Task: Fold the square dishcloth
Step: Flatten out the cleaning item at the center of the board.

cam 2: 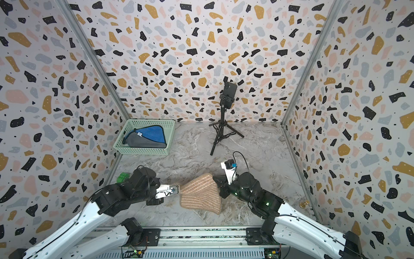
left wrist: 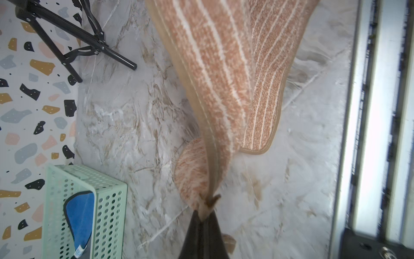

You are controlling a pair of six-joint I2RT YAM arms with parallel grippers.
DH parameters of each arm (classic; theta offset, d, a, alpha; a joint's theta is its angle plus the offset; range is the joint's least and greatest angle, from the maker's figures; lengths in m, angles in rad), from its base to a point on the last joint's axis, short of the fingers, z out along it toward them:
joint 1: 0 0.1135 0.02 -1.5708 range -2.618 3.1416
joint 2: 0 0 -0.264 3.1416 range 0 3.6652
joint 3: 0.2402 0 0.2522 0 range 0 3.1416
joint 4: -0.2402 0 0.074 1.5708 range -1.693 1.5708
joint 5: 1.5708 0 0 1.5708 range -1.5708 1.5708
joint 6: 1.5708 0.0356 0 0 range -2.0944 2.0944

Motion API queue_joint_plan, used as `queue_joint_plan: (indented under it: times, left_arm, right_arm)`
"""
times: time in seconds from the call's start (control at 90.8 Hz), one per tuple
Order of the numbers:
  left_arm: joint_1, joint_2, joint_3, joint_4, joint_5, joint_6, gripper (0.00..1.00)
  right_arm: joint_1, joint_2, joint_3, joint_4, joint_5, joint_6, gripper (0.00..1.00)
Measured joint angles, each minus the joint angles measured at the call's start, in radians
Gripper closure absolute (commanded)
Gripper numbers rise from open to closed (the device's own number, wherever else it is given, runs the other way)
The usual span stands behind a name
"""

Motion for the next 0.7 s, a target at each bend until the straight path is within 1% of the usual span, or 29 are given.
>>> queue_joint_plan:
  times: [0.077, 0.165, 0.198, 0.264, 0.33, 0.385, 0.517, 0.617, 0.705]
  left_arm:
    - [0.0, -0.037, 0.03, -0.109, -0.004, -0.002, 1.0]
    - [-0.002, -0.03, 0.03, -0.168, -0.015, -0.004, 1.0]
    - [-0.002, -0.011, 0.026, -0.171, -0.024, -0.007, 1.0]
    - [-0.002, 0.054, 0.014, -0.153, -0.053, -0.013, 1.0]
    - [-0.002, 0.152, -0.004, -0.103, -0.094, -0.018, 1.0]
    - [-0.002, 0.25, -0.013, -0.047, -0.136, -0.021, 1.0]
    - [-0.002, 0.529, -0.002, 0.09, -0.258, -0.025, 1.0]
    - [0.0, 0.724, 0.031, 0.192, -0.354, -0.024, 1.0]
    - [0.008, 0.852, 0.064, 0.274, -0.419, -0.017, 1.0]
  right_arm:
    - [0.026, -0.038, -0.003, -0.009, -0.021, 0.014, 1.0]
    - [0.036, -0.038, -0.003, -0.027, -0.015, 0.027, 1.0]
    - [0.036, -0.022, -0.003, -0.032, -0.006, 0.031, 1.0]
    - [0.035, 0.056, 0.0, -0.034, 0.023, 0.039, 1.0]
    - [0.027, 0.169, 0.006, -0.031, 0.049, 0.042, 1.0]
    - [0.011, 0.291, 0.013, -0.027, 0.072, 0.044, 1.0]
    - [-0.059, 0.524, 0.031, -0.02, 0.121, 0.055, 1.0]
    - [-0.119, 0.629, 0.059, 0.005, 0.145, 0.07, 1.0]
    - [-0.156, 0.696, 0.093, 0.037, 0.168, 0.08, 1.0]
